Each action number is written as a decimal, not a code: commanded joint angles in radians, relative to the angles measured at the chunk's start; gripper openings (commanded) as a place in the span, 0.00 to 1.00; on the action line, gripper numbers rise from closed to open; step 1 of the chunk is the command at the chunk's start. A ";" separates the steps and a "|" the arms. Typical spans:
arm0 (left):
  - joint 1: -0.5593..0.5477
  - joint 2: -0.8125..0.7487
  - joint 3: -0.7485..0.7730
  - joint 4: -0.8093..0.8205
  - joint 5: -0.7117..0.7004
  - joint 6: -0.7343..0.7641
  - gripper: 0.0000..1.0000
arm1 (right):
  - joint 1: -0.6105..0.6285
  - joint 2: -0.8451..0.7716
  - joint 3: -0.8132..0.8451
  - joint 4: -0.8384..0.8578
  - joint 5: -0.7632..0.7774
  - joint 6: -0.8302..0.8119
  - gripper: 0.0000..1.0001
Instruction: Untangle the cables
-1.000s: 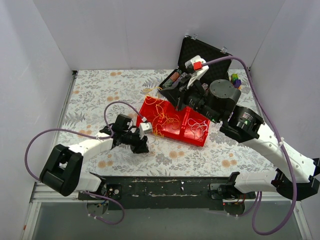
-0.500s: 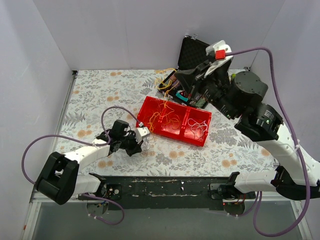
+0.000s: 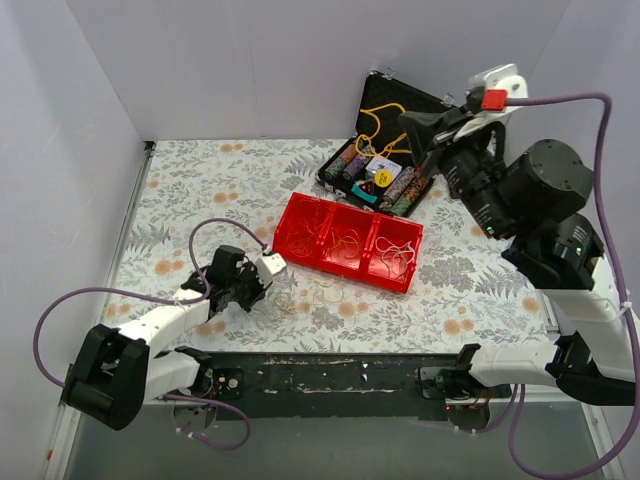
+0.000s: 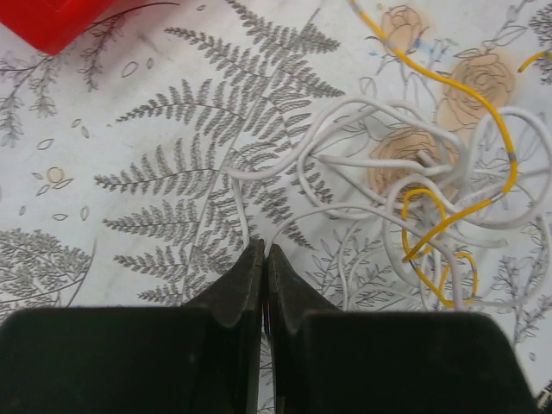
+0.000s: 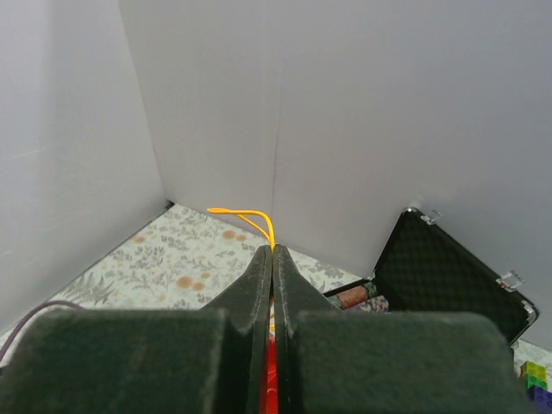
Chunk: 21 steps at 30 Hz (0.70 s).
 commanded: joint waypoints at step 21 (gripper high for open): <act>0.146 -0.102 0.186 -0.198 0.161 0.024 0.00 | -0.276 0.082 -0.367 0.172 -0.254 0.189 0.01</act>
